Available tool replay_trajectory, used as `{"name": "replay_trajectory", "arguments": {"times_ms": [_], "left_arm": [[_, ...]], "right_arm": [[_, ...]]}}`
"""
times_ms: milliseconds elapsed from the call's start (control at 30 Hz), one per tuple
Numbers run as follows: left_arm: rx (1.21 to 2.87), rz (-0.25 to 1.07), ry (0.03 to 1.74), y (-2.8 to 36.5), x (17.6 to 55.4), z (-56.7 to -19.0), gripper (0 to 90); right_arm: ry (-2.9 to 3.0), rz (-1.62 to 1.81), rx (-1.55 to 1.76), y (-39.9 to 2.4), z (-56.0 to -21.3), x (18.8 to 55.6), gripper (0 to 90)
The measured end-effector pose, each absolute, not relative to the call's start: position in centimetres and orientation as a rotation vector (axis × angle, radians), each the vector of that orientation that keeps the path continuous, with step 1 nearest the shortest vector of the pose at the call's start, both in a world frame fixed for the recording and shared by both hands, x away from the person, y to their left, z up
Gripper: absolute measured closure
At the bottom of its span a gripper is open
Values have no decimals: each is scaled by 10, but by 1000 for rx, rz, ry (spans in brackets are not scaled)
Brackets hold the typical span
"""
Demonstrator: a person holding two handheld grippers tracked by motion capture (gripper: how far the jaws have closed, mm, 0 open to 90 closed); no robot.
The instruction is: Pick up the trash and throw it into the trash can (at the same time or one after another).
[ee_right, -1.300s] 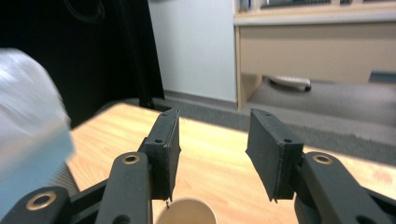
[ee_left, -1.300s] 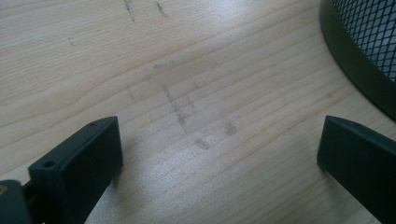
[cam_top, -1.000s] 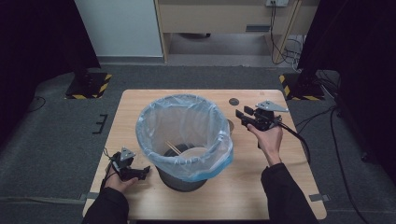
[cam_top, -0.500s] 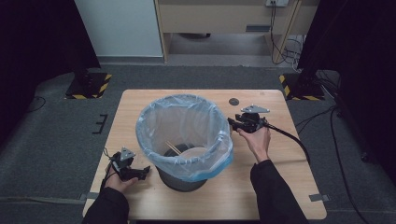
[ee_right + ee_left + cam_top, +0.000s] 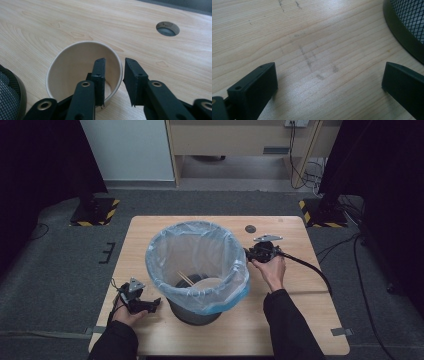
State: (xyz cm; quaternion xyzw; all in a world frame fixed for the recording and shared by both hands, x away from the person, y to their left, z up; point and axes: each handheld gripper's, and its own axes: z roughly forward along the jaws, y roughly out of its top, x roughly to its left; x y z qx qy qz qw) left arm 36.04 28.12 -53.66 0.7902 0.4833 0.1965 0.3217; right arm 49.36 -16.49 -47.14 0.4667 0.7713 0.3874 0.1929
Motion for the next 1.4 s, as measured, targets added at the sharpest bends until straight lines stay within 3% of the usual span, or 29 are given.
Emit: {"name": "replay_trajectory", "arguments": {"times_ms": [267,500,1400], "left_arm": [[2075,516,1269,281,360,-537,0],[2075,516,1269,281,360,-537,0],[2072,516,1271,281,360,-537,0]], "right_arm": [[2180,1059,1342,-164,-472,493,841],[2157,1090,1330,-170,-463,489,848],[1829,1526,1246,-246,-378,436,850]]}}
